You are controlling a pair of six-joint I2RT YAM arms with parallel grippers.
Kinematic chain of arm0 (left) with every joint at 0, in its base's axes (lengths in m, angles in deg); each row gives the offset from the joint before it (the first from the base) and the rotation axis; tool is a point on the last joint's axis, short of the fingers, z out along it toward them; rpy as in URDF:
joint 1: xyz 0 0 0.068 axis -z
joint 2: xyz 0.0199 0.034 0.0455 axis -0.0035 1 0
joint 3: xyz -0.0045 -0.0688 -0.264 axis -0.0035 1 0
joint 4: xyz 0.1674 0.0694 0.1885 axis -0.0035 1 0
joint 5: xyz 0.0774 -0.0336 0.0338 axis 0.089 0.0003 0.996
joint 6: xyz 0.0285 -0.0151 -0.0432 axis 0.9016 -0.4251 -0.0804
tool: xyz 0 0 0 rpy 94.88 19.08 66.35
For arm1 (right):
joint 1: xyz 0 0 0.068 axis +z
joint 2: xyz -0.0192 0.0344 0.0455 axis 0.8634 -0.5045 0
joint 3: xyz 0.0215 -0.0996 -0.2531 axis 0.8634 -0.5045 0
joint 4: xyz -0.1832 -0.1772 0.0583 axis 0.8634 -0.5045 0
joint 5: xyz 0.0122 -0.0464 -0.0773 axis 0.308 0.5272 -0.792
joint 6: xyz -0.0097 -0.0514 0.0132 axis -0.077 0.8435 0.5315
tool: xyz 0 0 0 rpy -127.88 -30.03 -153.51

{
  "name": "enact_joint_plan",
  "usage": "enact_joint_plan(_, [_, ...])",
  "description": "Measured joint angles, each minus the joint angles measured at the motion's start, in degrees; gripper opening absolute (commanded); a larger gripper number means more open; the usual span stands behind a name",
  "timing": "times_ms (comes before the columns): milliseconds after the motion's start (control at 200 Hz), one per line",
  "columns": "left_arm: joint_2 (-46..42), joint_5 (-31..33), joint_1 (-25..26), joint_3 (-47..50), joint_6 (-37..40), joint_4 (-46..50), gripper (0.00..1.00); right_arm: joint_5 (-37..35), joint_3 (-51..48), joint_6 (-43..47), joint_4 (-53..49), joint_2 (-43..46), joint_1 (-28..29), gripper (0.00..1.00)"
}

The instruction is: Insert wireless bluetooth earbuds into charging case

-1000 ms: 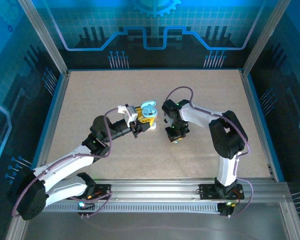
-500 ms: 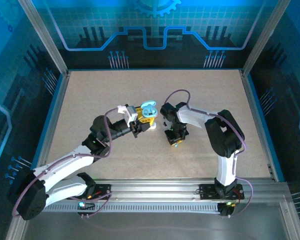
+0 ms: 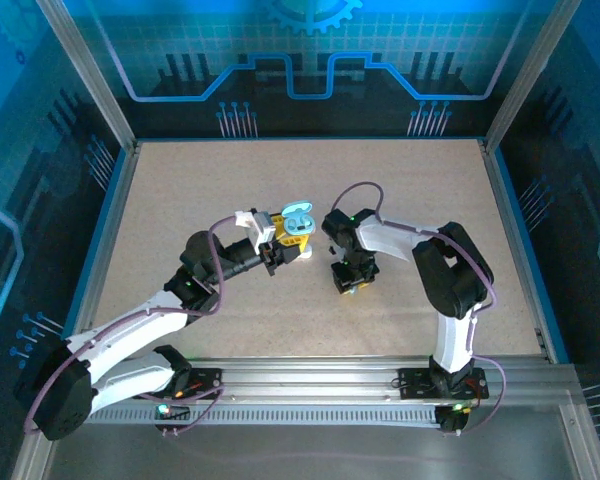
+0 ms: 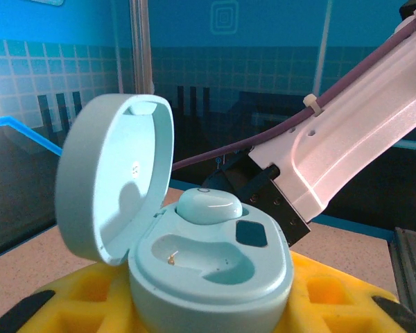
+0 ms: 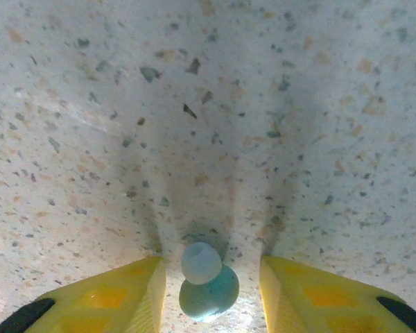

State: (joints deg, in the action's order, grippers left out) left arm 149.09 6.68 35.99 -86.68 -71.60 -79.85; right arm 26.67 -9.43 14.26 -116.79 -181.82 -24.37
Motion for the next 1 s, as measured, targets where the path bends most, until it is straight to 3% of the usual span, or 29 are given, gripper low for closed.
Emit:
enact_joint_plan(545, [0.3,0.0,0.0,0.0,0.0,0.0,0.36,-3.7,-1.4,-2.3,-2.4,1.9,-0.9,0.44])
enact_joint_plan(1001, [0.6,0.0,0.0,0.0,0.0,0.0,0.36,-4.9,-1.3,-2.3,-3.2,2.0,-4.9,0.43])
